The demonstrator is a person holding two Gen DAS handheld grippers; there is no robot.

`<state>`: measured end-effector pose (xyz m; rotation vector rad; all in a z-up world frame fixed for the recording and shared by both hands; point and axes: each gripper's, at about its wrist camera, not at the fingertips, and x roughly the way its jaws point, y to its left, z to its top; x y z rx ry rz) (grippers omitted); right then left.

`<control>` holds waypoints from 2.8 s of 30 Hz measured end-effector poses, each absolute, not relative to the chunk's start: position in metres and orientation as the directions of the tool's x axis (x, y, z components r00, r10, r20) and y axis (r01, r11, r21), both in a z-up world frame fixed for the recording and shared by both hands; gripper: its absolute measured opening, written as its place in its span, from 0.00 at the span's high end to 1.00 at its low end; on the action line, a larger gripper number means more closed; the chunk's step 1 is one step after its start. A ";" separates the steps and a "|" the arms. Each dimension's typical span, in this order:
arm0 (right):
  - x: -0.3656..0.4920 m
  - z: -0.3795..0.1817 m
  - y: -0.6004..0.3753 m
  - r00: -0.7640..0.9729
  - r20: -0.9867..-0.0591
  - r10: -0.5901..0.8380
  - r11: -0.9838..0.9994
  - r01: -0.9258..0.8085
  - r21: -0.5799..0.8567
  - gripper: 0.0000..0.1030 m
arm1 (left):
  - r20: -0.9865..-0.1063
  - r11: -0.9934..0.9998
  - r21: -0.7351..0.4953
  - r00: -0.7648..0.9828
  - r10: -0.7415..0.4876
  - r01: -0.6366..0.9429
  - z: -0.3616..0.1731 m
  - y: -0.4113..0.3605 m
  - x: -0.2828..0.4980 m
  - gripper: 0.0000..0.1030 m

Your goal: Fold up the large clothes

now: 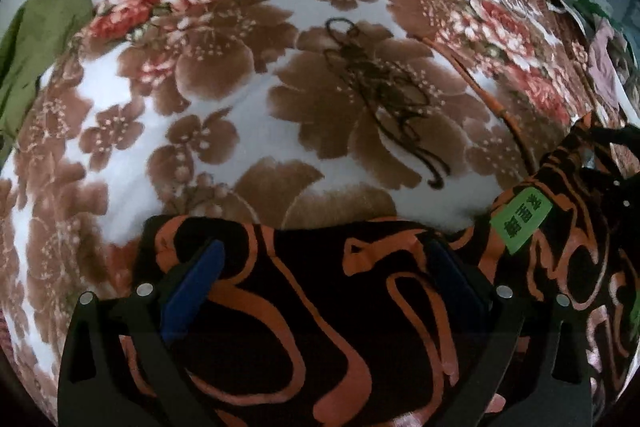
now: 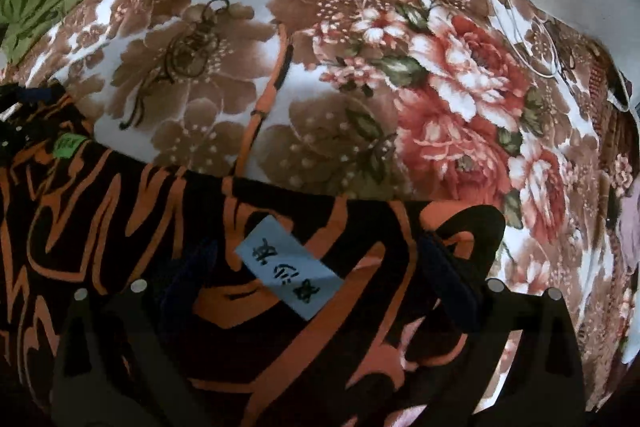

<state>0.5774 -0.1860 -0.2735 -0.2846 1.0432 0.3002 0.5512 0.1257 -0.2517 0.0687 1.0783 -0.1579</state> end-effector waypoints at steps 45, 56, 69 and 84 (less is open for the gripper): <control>0.347 -0.208 -0.150 0.586 -0.804 0.099 0.922 -0.359 -0.148 0.05 | -0.829 0.858 -0.347 0.551 -0.092 -0.379 -0.229 0.235 0.204 0.05; 0.348 -0.213 -0.125 0.575 -0.812 0.099 0.901 -0.398 -0.172 0.05 | -0.671 0.616 -0.639 0.726 -0.153 -0.461 -0.297 0.209 0.194 0.05; 0.376 -0.231 -0.137 0.536 -0.839 0.095 0.919 -0.372 -0.133 0.05 | -0.480 0.510 -0.803 0.842 -0.247 -0.308 -0.306 0.221 0.255 0.05; 0.393 -0.248 -0.135 0.510 -0.855 0.099 0.920 -0.374 -0.116 0.05 | -0.647 0.580 -0.677 0.742 -0.175 -0.453 -0.305 0.206 0.287 0.07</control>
